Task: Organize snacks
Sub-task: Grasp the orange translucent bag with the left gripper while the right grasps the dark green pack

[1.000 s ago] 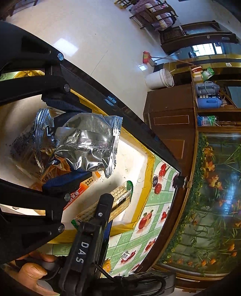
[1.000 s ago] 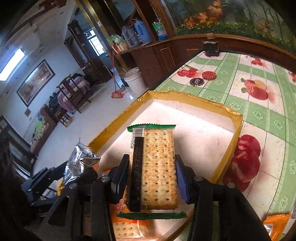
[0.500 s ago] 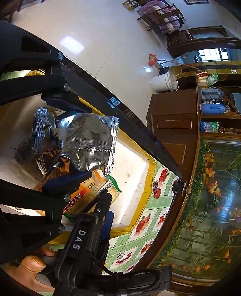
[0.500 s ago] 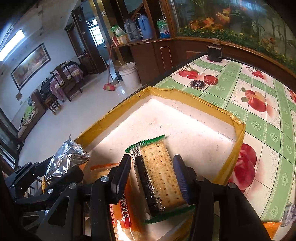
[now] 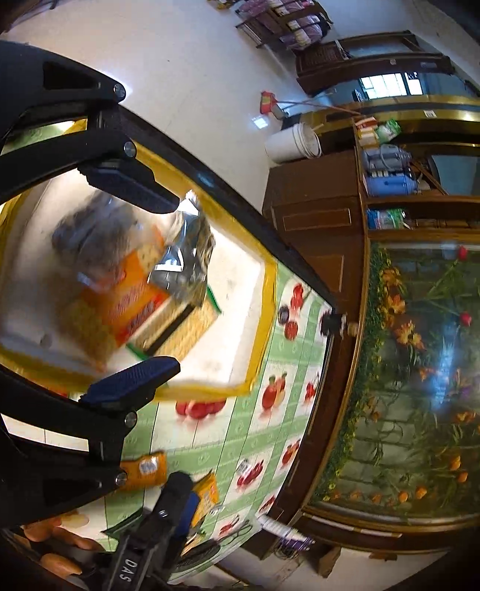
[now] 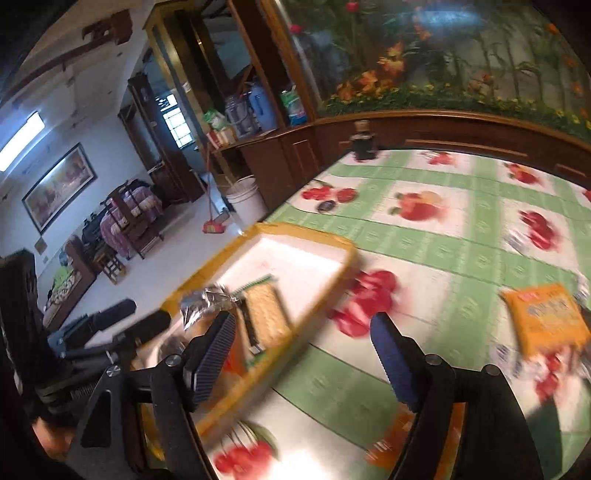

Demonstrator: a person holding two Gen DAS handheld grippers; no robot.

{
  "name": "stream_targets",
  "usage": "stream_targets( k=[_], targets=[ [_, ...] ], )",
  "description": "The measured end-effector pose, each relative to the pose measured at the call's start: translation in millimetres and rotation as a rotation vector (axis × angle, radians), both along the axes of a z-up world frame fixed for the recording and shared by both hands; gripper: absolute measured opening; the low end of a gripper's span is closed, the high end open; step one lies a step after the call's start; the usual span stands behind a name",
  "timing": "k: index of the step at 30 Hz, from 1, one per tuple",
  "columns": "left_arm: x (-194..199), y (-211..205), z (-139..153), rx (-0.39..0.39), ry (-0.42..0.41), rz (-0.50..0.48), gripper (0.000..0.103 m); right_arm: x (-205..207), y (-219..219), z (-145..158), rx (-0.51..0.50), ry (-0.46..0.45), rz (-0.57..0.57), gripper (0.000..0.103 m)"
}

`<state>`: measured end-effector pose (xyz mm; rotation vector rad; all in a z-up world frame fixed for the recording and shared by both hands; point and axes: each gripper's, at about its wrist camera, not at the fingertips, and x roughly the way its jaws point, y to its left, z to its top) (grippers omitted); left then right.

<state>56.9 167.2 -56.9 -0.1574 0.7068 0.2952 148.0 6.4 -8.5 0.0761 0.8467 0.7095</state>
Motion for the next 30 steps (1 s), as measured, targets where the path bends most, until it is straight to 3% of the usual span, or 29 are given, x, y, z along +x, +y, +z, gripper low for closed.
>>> stream_targets(
  k=[8, 13, 21, 30],
  targets=[
    [7, -56, 1, -0.019, 0.033, -0.123, 0.080, -27, -125, -26, -0.044, 0.051, -0.195, 0.078],
    [10, -87, -6, -0.004, 0.064, -0.188, 0.080, -35, -167, -38, -0.062, 0.070, -0.245, 0.080],
    [40, -133, -29, -0.048, 0.136, -0.286, 0.080, -28, -174, -51, -0.109, 0.074, -0.223, 0.080],
    [62, -159, -45, -0.030, 0.186, -0.285, 0.080, -16, -158, -57, -0.181, 0.052, -0.153, 0.081]
  ],
)
